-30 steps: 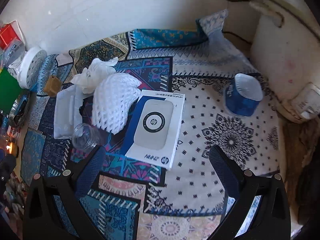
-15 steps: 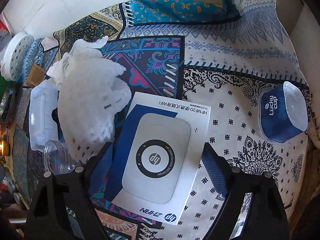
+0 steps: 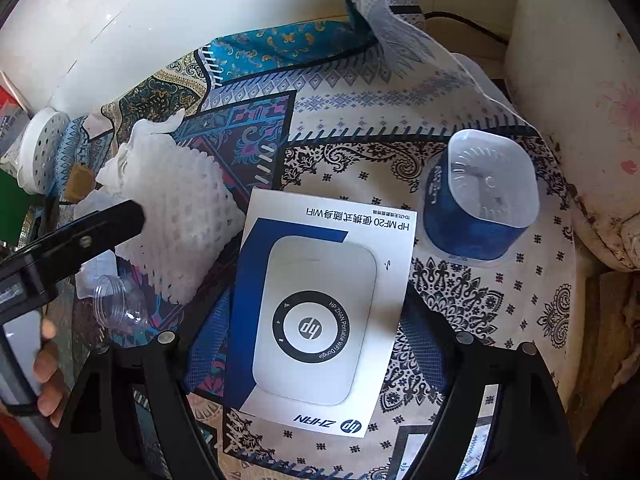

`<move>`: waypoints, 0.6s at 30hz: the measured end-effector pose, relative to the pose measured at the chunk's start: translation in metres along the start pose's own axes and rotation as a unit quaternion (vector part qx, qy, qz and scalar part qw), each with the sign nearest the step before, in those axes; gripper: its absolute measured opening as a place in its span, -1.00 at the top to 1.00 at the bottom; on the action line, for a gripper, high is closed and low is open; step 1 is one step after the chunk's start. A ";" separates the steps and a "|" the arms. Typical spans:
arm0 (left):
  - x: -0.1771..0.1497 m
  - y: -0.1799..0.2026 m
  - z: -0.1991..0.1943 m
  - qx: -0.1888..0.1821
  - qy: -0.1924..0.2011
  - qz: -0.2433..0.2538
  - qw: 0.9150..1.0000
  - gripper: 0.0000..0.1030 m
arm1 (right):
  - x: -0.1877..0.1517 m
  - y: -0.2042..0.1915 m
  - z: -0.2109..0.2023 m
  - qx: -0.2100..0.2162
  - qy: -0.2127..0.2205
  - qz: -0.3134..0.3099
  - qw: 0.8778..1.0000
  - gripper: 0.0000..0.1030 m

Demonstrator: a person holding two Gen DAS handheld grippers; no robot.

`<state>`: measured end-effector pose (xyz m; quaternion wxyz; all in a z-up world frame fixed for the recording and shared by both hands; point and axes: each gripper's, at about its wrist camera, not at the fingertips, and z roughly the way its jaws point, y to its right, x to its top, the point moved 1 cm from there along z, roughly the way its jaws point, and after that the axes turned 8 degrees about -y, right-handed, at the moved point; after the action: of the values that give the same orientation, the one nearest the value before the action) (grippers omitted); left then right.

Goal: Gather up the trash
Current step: 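Grasp the white foam net with the left tool while the right tool grasps the HP box, then carry the foam net and HP box down toward the white floor bin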

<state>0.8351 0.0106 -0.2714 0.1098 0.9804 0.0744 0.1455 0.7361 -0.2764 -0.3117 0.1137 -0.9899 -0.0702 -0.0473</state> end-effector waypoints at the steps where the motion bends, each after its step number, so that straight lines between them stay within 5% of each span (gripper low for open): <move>1: 0.002 0.003 0.007 -0.006 -0.008 -0.004 1.000 -0.92 | -0.001 0.001 -0.003 0.001 0.003 0.002 1.000 -0.54; 6: 0.011 0.011 0.031 -0.013 -0.033 -0.010 0.999 -0.90 | -0.005 0.009 -0.011 0.000 0.014 -0.001 1.000 -0.54; 18: -0.014 0.021 -0.002 -0.025 0.004 0.013 1.000 -0.14 | -0.025 0.001 -0.033 -0.010 0.041 -0.006 0.999 -0.54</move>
<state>0.8236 -0.0114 -0.2686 0.1317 0.9778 0.0582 0.1523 0.7088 -0.2886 -0.2833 0.1066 -0.9878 -0.0709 -0.0891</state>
